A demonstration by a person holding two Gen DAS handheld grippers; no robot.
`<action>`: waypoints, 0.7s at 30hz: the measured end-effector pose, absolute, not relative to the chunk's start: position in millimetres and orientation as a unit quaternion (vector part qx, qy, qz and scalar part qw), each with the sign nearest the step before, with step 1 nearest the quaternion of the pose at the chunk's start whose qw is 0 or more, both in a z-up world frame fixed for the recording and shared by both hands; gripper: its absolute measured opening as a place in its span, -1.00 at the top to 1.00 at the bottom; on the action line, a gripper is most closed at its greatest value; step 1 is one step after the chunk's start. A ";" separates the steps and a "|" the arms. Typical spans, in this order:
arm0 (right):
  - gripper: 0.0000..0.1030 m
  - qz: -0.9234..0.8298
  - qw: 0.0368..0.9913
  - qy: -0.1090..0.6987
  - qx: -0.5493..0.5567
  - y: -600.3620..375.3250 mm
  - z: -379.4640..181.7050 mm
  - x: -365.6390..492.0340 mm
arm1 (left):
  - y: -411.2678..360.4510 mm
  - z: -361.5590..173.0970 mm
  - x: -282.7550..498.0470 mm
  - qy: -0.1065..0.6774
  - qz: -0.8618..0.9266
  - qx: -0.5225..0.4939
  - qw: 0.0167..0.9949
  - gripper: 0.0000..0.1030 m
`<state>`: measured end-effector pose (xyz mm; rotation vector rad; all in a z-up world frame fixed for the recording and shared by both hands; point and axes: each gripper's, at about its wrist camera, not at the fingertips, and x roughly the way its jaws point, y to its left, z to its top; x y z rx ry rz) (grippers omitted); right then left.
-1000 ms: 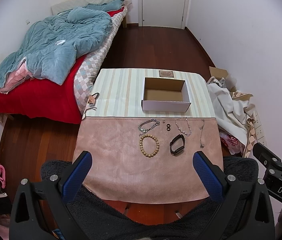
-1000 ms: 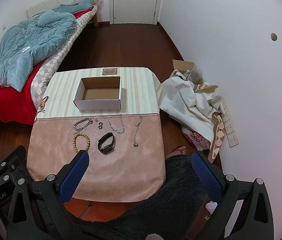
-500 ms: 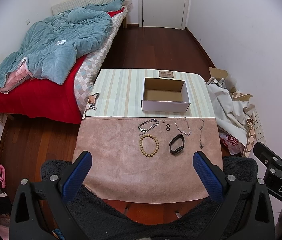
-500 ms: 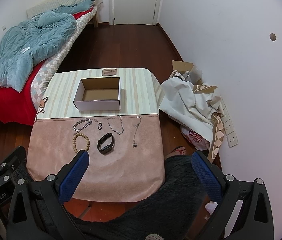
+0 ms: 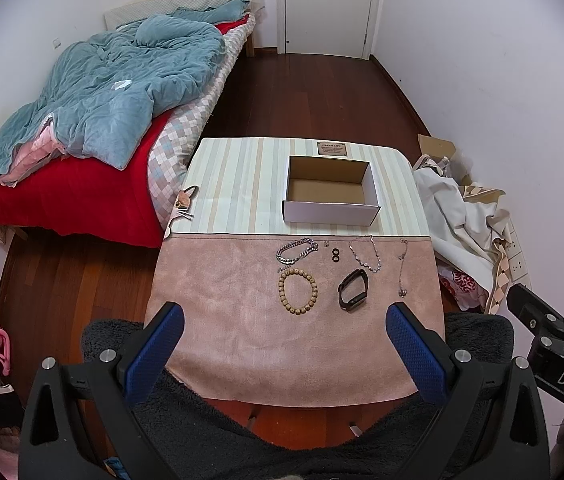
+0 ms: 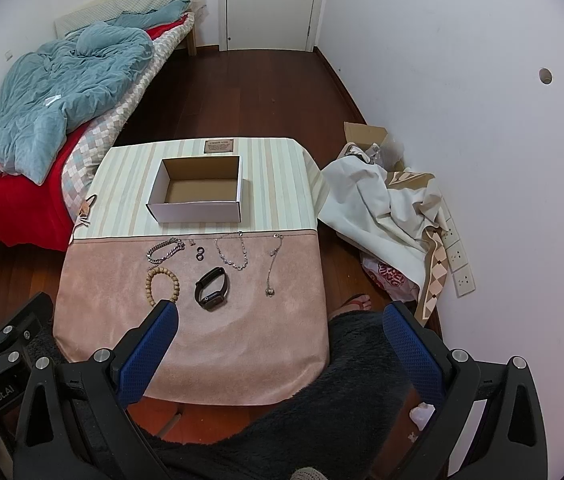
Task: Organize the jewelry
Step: 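Reach the right gripper down and close it on the black smartwatch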
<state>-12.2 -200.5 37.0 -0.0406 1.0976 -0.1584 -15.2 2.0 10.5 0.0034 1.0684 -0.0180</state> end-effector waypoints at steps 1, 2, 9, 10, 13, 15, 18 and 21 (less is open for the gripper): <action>-1.00 -0.075 0.850 0.521 -0.019 -200.6 37.0 -12.2 | 1.9 10.6 -15.3 0.509 -0.009 0.002 0.861 -1.00; -1.00 -0.075 0.850 0.521 -0.018 -200.8 37.1 -12.2 | 1.9 10.6 -15.4 0.509 -0.009 0.002 0.861 -1.00; -1.00 -0.078 0.848 0.524 -0.006 -204.1 31.6 -7.2 | 1.2 5.2 -10.2 0.506 0.002 0.009 0.863 -1.00; -1.00 -0.080 0.846 0.527 0.000 -206.1 27.9 -3.7 | 1.6 1.9 -6.0 0.504 0.009 0.015 0.864 -1.00; -1.00 -0.083 0.840 0.537 0.012 -210.4 10.9 8.6 | 8.0 -15.4 11.7 0.502 0.038 0.026 0.864 -1.00; -1.00 -0.085 0.832 0.548 0.020 -213.4 -7.3 21.4 | 13.0 -31.1 23.8 0.503 0.060 0.038 0.862 -1.00; -1.00 -0.080 0.816 0.572 0.023 -213.6 -41.7 40.7 | 19.9 -62.4 45.4 0.515 0.087 0.060 0.850 -1.00; -1.00 -0.075 0.796 0.600 0.029 -211.5 -82.9 63.0 | 25.5 -99.2 67.8 0.536 0.109 0.086 0.833 -1.00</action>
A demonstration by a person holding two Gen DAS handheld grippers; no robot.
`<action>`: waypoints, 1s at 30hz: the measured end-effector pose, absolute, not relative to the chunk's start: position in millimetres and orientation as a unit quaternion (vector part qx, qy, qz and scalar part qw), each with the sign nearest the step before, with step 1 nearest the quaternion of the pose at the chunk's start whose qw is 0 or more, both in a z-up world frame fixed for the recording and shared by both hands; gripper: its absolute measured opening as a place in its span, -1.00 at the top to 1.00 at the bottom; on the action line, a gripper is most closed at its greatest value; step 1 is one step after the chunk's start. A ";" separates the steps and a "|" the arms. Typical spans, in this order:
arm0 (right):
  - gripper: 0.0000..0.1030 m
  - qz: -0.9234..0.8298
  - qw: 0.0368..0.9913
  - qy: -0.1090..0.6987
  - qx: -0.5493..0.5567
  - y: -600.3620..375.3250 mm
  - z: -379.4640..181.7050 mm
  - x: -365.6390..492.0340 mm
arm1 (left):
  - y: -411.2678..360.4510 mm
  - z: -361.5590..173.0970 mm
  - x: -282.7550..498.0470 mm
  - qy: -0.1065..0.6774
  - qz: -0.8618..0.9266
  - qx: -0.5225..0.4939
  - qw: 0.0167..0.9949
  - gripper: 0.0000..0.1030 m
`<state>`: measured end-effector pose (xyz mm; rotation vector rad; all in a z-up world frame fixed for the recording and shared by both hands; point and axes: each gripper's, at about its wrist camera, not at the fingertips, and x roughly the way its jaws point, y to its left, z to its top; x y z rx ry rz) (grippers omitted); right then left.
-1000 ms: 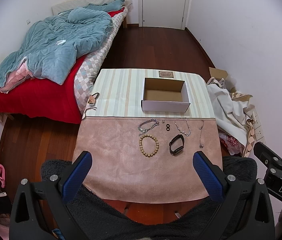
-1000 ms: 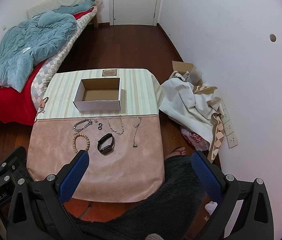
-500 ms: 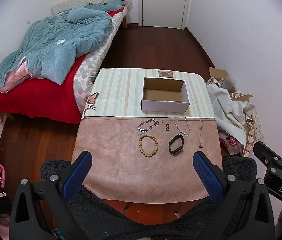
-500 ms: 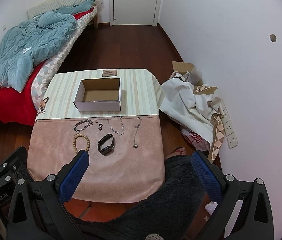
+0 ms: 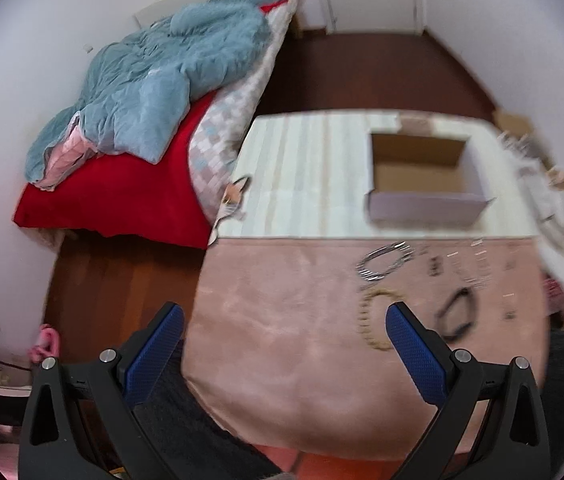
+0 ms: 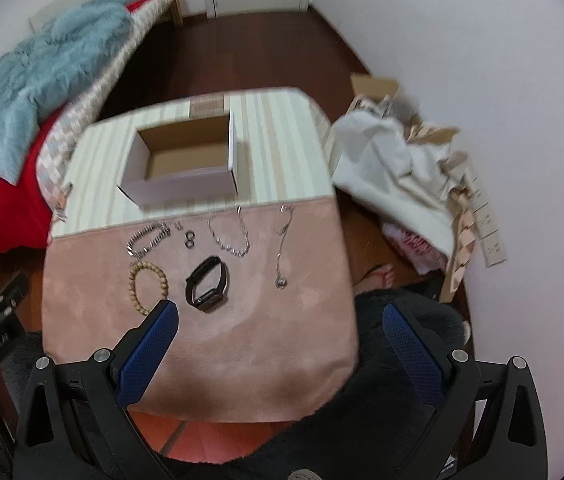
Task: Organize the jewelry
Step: 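Reach the right gripper down and close it on the black smartwatch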
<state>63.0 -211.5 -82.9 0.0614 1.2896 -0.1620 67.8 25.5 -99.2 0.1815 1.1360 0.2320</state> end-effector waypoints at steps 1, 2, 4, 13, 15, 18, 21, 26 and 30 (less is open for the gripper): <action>-1.00 -0.075 0.790 0.608 0.032 -210.8 -96.1 68.9 | 27.0 -109.6 73.8 0.543 0.113 0.088 0.827 -1.00; -1.00 -0.074 0.784 0.615 0.037 -209.7 -111.5 75.7 | 28.5 -123.8 81.5 0.550 0.120 0.091 0.821 -1.00; -1.00 -0.074 0.770 0.632 0.045 -207.5 -142.5 88.1 | 30.3 -146.1 92.0 0.566 0.127 0.101 0.808 -1.00; -0.52 -0.051 0.713 0.689 0.121 -200.7 -255.4 123.0 | 27.4 -234.1 116.6 0.633 0.148 0.137 0.747 -1.00; -0.38 -0.049 0.707 0.695 0.120 -197.3 -266.4 123.2 | 25.6 -242.3 117.4 0.639 0.149 0.143 0.741 -1.00; -0.14 -0.041 0.703 0.700 0.120 -191.9 -278.0 122.0 | 21.6 -250.7 119.1 0.644 0.145 0.153 0.735 -1.00; 0.10 -0.034 0.701 0.703 0.114 -187.0 -284.7 119.6 | 20.1 -256.7 120.6 0.651 0.140 0.155 0.730 -1.00; 0.80 -0.022 0.710 0.696 0.106 -179.3 -286.7 117.4 | 21.8 -265.5 124.9 0.666 0.126 0.136 0.723 -1.00; 0.84 -0.018 0.714 0.692 0.107 -178.3 -283.4 118.5 | 23.4 -274.2 127.6 0.683 0.106 0.101 0.715 -0.99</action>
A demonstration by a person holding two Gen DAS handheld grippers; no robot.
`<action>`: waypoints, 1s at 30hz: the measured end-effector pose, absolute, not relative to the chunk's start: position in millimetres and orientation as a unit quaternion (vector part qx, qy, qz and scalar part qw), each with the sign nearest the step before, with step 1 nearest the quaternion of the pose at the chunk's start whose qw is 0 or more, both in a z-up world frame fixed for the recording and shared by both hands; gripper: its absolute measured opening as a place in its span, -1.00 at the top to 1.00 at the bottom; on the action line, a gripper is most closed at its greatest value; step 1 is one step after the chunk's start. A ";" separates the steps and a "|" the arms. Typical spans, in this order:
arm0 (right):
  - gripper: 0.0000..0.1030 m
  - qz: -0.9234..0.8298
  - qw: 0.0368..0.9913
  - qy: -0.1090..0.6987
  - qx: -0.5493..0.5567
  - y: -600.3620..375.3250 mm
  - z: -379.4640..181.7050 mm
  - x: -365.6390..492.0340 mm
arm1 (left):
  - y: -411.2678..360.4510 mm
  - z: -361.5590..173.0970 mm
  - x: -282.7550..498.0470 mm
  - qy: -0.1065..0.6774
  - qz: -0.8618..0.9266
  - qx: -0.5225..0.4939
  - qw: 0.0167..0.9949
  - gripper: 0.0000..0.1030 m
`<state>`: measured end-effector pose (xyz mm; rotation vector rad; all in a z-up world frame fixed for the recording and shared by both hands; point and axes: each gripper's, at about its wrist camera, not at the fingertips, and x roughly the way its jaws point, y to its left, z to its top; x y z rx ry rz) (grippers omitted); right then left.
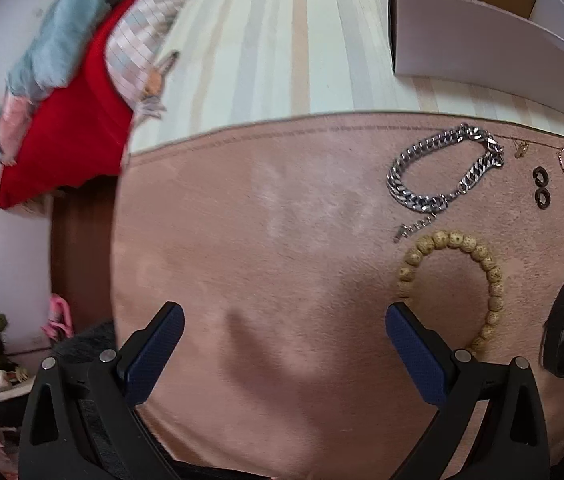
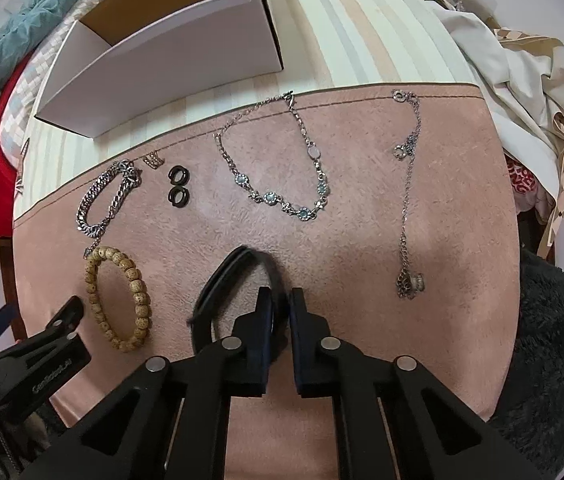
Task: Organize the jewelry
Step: 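Reach the right gripper down and close it on the black smartwatch, then grasp the wooden bead bracelet with the left gripper while the right gripper holds the smartwatch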
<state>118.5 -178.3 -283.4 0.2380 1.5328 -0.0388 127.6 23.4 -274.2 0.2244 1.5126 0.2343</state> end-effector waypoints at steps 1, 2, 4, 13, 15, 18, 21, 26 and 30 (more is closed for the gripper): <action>0.84 -0.016 0.716 0.689 0.106 -178.8 -281.2 117.0 | 23.3 -275.8 127.9 0.686 0.097 0.090 0.715 -0.99; 0.84 -0.016 0.717 0.689 0.104 -180.1 -279.8 117.0 | 22.9 -277.5 128.3 0.689 0.088 0.079 0.715 -0.92; 0.85 -0.014 0.718 0.688 0.105 -186.8 -271.0 117.8 | 21.0 -278.5 128.6 0.688 0.072 0.063 0.720 -0.74; 0.87 -0.020 0.722 0.684 0.106 -199.8 -263.3 113.9 | 1.2 -269.7 134.2 0.673 0.004 0.045 0.738 0.92; 0.87 -0.021 0.723 0.682 0.107 -201.6 -259.7 111.9 | 2.5 -268.3 133.7 0.675 0.005 0.032 0.737 0.94; 0.87 -0.024 0.727 0.677 0.110 -211.8 -254.7 112.2 | 18.7 -260.5 130.9 0.672 -0.008 -0.050 0.739 0.85; 0.87 -0.026 0.733 0.671 0.113 -216.2 -248.3 112.5 | 35.5 -255.9 128.7 0.670 -0.018 -0.100 0.735 0.36; 0.87 -0.031 0.734 0.670 0.108 -214.6 -249.4 116.6 | 17.7 -262.4 126.2 0.668 -0.028 -0.039 0.742 0.13; 0.87 -0.036 0.731 0.674 0.101 -215.7 -254.1 115.5 | -4.0 -266.9 119.9 0.648 -0.032 0.036 0.760 0.52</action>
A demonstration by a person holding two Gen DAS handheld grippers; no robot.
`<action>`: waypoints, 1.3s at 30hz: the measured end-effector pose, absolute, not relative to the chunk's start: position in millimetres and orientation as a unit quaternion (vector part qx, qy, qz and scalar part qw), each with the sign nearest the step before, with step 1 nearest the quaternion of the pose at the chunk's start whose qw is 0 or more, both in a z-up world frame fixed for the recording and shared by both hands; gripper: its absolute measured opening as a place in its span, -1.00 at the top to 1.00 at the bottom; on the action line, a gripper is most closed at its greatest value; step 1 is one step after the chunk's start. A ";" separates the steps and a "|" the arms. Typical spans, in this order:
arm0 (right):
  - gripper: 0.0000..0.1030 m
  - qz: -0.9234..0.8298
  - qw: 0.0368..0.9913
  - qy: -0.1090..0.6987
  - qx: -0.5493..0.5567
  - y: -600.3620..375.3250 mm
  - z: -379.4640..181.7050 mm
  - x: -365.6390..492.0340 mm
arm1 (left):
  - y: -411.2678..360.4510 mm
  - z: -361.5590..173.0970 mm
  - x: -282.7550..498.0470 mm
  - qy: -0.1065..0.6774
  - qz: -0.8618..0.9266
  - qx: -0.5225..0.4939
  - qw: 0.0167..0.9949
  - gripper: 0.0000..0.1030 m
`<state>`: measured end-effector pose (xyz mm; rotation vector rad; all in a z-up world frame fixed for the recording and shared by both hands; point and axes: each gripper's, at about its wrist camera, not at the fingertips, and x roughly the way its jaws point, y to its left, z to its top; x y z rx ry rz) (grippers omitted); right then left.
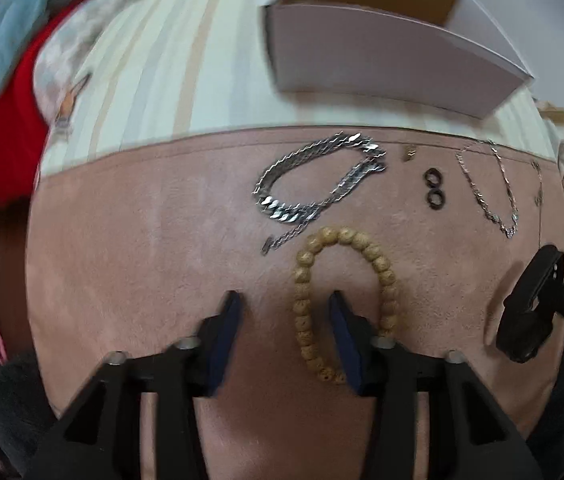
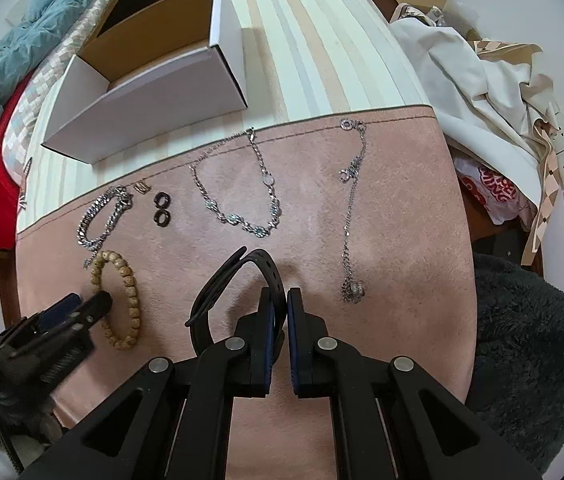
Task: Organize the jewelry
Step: 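Grasp the wooden bead bracelet with the left gripper while the right gripper holds the smartwatch, then carry both items over the white box and open both grippers inside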
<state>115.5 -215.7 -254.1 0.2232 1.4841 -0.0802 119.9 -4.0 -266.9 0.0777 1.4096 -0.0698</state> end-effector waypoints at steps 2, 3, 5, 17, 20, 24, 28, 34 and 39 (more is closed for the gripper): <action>0.87 -0.039 0.729 0.676 0.101 -216.1 -256.2 113.7 | -8.3 -264.5 120.2 0.648 -0.037 0.043 0.760 0.87; 0.87 -0.040 0.729 0.676 0.101 -217.4 -256.7 112.4 | -11.2 -263.1 121.0 0.649 -0.033 0.049 0.759 0.87; 0.87 -0.041 0.730 0.674 0.103 -219.4 -255.6 110.9 | -8.3 -257.5 120.7 0.648 -0.029 0.039 0.760 0.87; 0.94 -0.004 0.757 0.642 0.119 -209.9 -205.3 125.5 | 22.5 -163.3 136.0 0.583 -0.070 -0.035 0.808 0.87; 0.94 0.013 0.765 0.631 0.125 -204.4 -187.9 143.1 | 16.1 -136.5 153.8 0.564 -0.089 -0.049 0.820 0.87; 0.94 0.027 0.780 0.615 0.117 -200.4 -166.2 182.6 | 9.7 -107.1 187.6 0.543 -0.111 -0.062 0.830 0.87; 0.94 0.024 0.789 0.608 0.089 -196.0 -156.8 226.1 | 7.2 -98.8 227.8 0.537 -0.120 -0.062 0.833 0.87; 0.94 0.037 0.776 0.627 0.053 -187.7 -171.1 288.9 | 0.5 -115.2 282.8 0.558 -0.131 -0.065 0.817 0.87; 0.94 0.051 0.758 0.650 0.019 -176.4 -193.3 319.2 | 3.0 -140.9 313.0 0.586 -0.135 -0.078 0.795 0.87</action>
